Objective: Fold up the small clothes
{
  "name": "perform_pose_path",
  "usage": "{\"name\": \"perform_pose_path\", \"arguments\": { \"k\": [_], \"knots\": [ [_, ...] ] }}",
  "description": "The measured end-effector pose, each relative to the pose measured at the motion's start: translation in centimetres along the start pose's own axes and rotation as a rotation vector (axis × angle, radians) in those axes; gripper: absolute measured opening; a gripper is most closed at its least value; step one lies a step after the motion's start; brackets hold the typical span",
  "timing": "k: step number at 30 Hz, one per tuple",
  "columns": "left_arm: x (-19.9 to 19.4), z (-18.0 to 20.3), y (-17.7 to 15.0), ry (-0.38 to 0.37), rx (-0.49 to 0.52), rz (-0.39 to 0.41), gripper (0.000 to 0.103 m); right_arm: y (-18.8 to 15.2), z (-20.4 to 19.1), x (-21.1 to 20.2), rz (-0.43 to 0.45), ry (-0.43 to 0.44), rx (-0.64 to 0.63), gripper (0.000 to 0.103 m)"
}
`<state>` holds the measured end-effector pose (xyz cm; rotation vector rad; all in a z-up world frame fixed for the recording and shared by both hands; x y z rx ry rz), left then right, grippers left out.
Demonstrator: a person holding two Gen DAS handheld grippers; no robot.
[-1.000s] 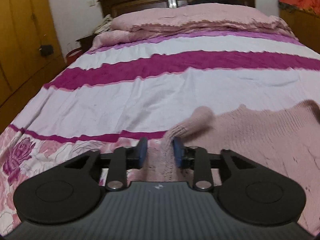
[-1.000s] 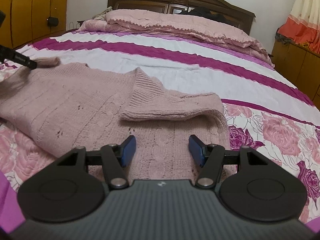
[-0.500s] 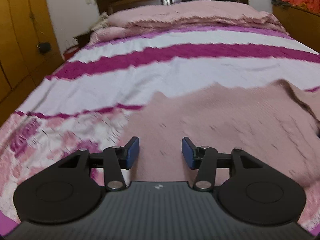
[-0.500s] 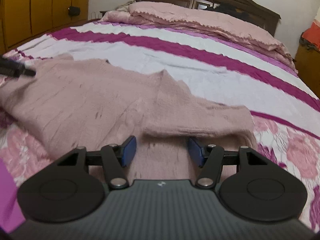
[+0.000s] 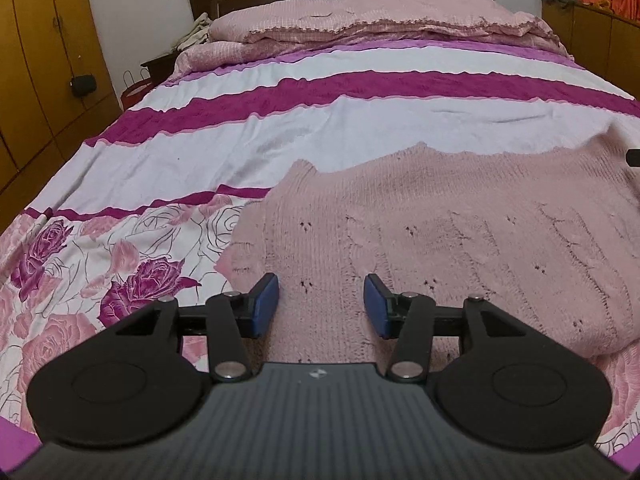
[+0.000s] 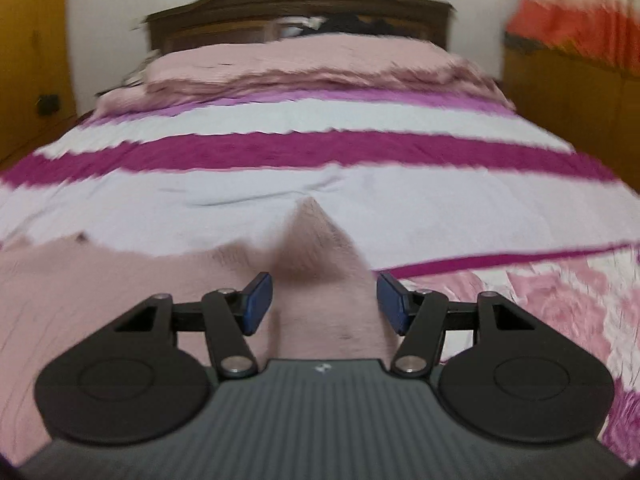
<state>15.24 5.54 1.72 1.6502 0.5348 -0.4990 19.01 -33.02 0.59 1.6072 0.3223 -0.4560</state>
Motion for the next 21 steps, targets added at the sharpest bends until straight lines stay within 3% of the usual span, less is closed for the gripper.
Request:
{"name": "perform_pose_path", "arguments": {
  "k": [8, 15, 18, 21],
  "knots": [
    [-0.3, -0.3, 0.2, -0.006, -0.03, -0.014, 0.056, -1.7, 1.6, -2.3, -0.023, 0.012, 0.083, 0.061],
    [-2.0, -0.5, 0.3, -0.021, -0.061, -0.03, 0.056, -3.3, 2.7, -6.2, -0.044, 0.086, 0.193, 0.062],
    [-2.8, -0.8, 0.2, -0.018, -0.094, -0.042, 0.057, -4.3, 2.9, -7.3, -0.064, 0.125, 0.24, 0.076],
    [-3.6, -1.0, -0.1, -0.024, -0.129, -0.053, 0.058, -5.6, 2.6, -8.0, -0.089, 0.16, 0.252, 0.076]
  ]
}}
Point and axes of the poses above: each gripper's, at about its wrist camera, not at the fingertips, and x roughly the way its jaws point, z to its right, y to its top, the point moved 6 cm from there along x, roughly the way its jaws point, and after that the axes turned 5 degrees about z, right-handed, at the moved point
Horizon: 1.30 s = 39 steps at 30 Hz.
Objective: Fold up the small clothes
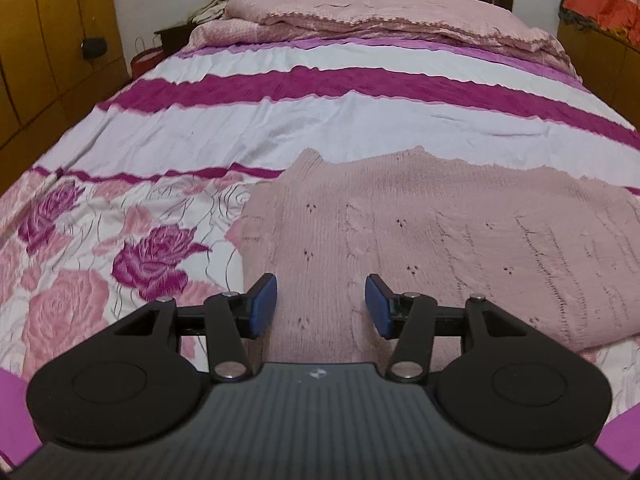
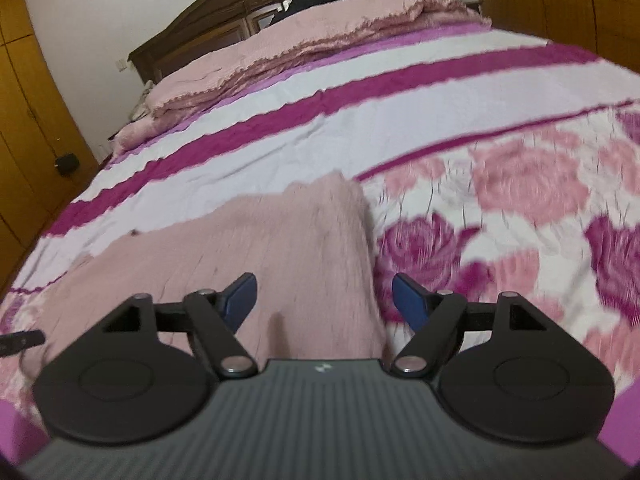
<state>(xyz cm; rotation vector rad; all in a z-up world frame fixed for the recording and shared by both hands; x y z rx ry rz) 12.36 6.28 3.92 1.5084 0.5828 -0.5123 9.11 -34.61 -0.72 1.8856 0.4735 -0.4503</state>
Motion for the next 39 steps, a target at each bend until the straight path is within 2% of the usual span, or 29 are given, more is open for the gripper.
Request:
{"name": "perform_pose_path", "arguments": {
  "k": [5, 9, 16, 20, 23, 25, 28, 29, 32, 35, 39],
  "knots": [
    [-0.9, -0.1, -0.7, 0.012, -0.011, -0.01, 0.061, -1.8, 0.5, 0.7, -0.071, 0.038, 0.075, 0.078],
    [-1.2, -0.1, -1.2, 0.018, -0.009, -0.019, 0.062, -2.3, 0.3, 1.5, -0.086, 0.156, 0.157, 0.078],
    [-1.2, 0.1, -1.5, 0.037, 0.005, -0.027, 0.063, -2.1, 1.0, 2.9, -0.044, 0.275, 0.35, 0.077],
    [-1.0, 0.2, -1.6, 0.047, 0.01, -0.034, 0.063, -1.4, 1.6, 3.5, -0.011, 0.311, 0.466, 0.075],
    [-0.9, 0.2, -1.6, 0.052, 0.012, -0.037, 0.063, -1.2, 1.4, 4.3, -0.007, 0.312, 0.483, 0.07],
    [-0.9, 0.2, -1.5, 0.053, 0.013, -0.036, 0.063, -1.0, 1.1, 4.8, -0.004, 0.298, 0.465, 0.063],
    [-1.1, 0.0, -1.5, 0.062, 0.004, -0.03, 0.063, -0.9, 1.7, 5.1, -0.001, 0.283, 0.495, 0.041],
    [-1.3, -0.2, -1.4, 0.072, -0.001, -0.025, 0.063, -0.8, 2.0, 5.2, 0.006, 0.283, 0.518, 0.027],
    [-1.8, -0.9, -1.2, 0.094, -0.004, -0.009, 0.063, -0.4, 2.4, 4.6, 0.048, 0.316, 0.568, 0.025],
    [-2.4, -1.7, -1.1, 0.104, -0.01, -0.002, 0.063, 0.6, 1.5, 3.5, 0.086, 0.336, 0.553, 0.025],
    [-3.0, -2.8, -1.0, 0.107, -0.027, 0.004, 0.063, 1.9, -0.5, 3.3, 0.079, 0.323, 0.489, 0.025]
  ]
}}
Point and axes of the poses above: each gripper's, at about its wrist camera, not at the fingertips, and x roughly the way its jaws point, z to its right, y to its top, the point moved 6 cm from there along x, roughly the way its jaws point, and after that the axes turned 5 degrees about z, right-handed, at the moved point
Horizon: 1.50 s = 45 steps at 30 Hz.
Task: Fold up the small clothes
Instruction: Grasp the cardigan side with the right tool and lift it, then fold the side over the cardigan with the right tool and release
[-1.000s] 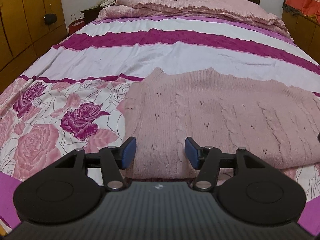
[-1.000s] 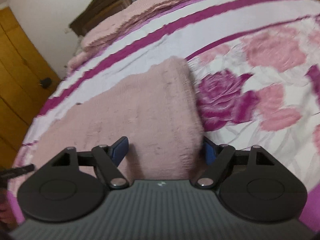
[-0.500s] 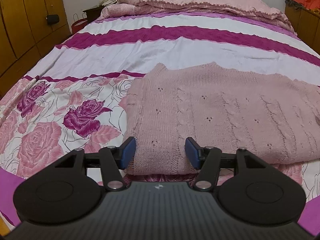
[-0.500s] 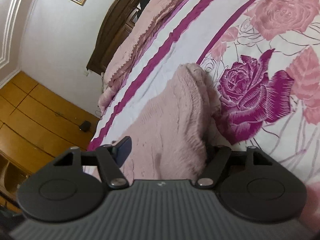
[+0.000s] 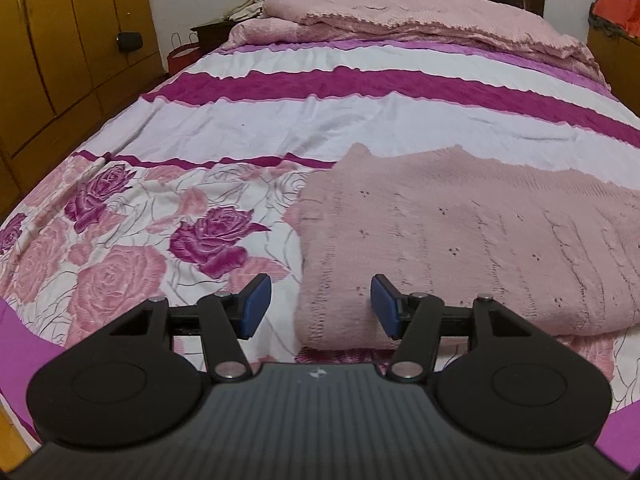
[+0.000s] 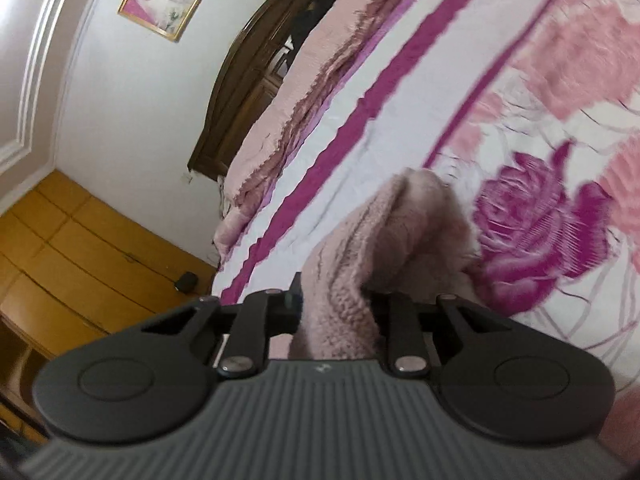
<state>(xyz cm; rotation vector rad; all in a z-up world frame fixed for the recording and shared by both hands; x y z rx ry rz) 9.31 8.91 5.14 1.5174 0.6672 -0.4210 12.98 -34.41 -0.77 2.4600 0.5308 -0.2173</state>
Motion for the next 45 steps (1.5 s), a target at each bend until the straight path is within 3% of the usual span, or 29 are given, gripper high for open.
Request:
{"name": "perform_pose_path", "arguments": {
  "k": [7, 13, 27, 38, 45],
  "knots": [
    [-0.7, -1.4, 0.1, 0.01, -0.009, 0.019, 0.063, 0.4, -4.0, 1.1, -0.009, -0.043, -0.12, 0.025],
    [-0.8, -3.2, 0.6, 0.028, -0.029, 0.033, 0.063, -0.3, -9.5, 1.8, -0.025, -0.022, -0.287, 0.025],
    [-1.3, -7.1, 0.9, 0.046, -0.064, 0.075, 0.063, -6.7, -21.0, 7.0, -0.165, 0.092, -0.525, 0.025],
    [-0.3, -11.2, -1.4, 0.068, -0.13, 0.028, 0.063, -18.8, -20.3, 12.8, -0.399, 0.042, -0.715, 0.025],
    [0.2, -13.5, -2.5, 0.081, -0.179, 0.01, 0.063, -19.5, -21.2, 12.9, -0.395, 0.033, -0.793, 0.025]
  ]
}}
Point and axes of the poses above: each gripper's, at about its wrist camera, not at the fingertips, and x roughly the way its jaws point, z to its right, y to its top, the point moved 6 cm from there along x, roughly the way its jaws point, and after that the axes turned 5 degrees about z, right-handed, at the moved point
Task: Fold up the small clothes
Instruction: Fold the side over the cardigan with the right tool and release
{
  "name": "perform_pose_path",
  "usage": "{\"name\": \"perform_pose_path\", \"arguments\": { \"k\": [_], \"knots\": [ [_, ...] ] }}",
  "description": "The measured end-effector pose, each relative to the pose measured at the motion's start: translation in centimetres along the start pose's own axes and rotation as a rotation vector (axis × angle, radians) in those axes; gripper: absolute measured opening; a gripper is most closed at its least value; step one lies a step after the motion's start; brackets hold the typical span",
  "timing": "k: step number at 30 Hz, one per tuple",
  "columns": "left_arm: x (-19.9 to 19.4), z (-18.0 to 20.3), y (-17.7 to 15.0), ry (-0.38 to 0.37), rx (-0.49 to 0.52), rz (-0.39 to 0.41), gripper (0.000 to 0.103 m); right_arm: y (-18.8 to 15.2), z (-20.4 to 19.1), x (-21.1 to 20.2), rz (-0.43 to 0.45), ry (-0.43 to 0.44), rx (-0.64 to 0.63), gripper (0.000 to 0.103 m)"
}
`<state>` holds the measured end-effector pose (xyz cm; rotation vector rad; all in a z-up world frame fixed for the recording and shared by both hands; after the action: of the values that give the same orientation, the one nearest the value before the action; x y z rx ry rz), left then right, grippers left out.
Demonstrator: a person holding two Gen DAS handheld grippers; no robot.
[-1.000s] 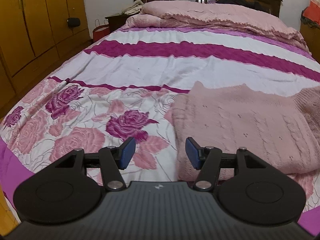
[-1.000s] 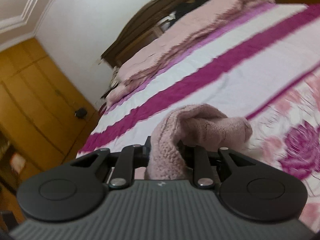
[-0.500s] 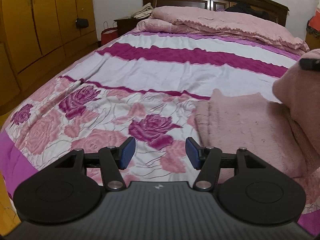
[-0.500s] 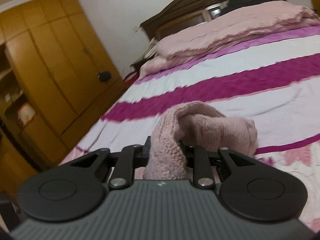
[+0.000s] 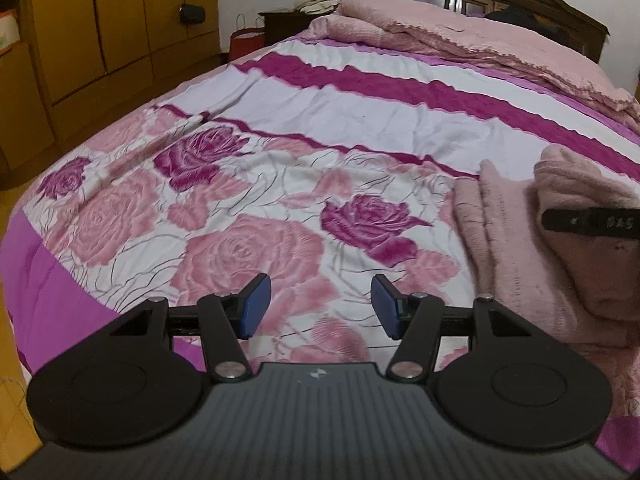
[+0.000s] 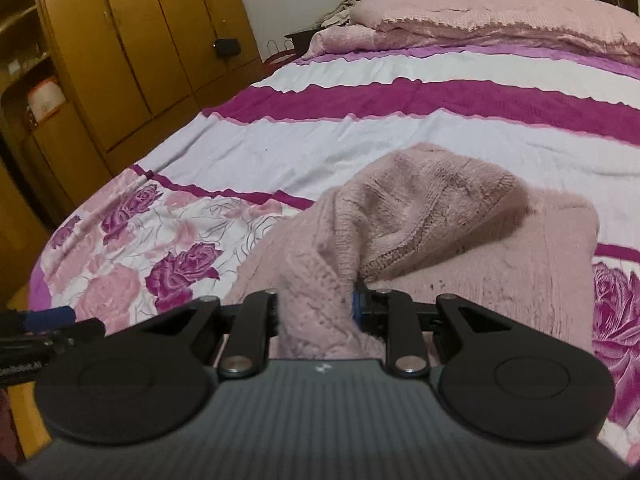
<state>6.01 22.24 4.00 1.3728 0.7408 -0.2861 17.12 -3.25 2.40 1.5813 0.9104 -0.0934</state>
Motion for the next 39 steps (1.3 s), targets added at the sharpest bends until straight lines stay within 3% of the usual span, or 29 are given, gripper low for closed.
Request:
{"name": "perform_pose_path", "arguments": {
  "k": [4, 9, 11, 13, 17, 21, 24, 31, 39],
  "knots": [
    [0.2, -0.9, -0.4, -0.006, -0.027, -0.006, 0.063, 1.3, -2.2, -0.7, 0.033, -0.024, -0.087, 0.025],
    [-0.2, -1.3, -0.7, -0.01, -0.041, -0.005, 0.063, -1.0, -4.5, 1.6, -0.059, -0.032, -0.193, 0.025],
    [-0.4, -1.5, -0.8, -0.01, -0.042, -0.003, 0.063, -1.7, -4.9, 1.8, -0.058, -0.046, -0.214, 0.029],
    [-0.7, -1.6, -0.8, -0.01, -0.04, 0.003, 0.063, -1.8, -5.3, 1.1, -0.039, -0.043, -0.204, 0.034],
    [-0.9, -1.4, -0.4, -0.011, -0.039, 0.009, 0.063, -1.9, -5.7, -1.5, -0.018, 0.043, -0.132, 0.047],
    [-1.2, -0.1, 0.6, -0.05, -0.039, 0.017, 0.063, -1.9, -5.3, -4.1, 0.032, 0.089, -0.086, 0.047],
    [-1.4, 1.6, 1.7, -0.102, -0.027, 0.031, 0.063, -1.7, -3.8, -6.0, 0.063, 0.094, -0.045, 0.046],
    [-0.9, 6.9, 5.6, -0.239, 0.0, 0.061, 0.063, -1.6, 1.8, -8.9, 0.147, 0.011, 0.086, 0.047],
    [3.3, 13.4, 7.8, -0.323, 0.066, 0.014, 0.063, -2.9, 7.5, -9.0, 0.163, -0.102, 0.189, 0.052]
  ]
}}
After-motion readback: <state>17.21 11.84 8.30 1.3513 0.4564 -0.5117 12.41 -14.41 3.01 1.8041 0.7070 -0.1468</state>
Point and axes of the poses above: each gripper's, at about its wrist camera, not at the fingertips, and x roughly the way its jaws point, z to its right, y to its top, the point moved 6 cm from there along x, roughly the way its jaws point, and after that the axes turned 5 degrees about z, right-handed, at the moved point
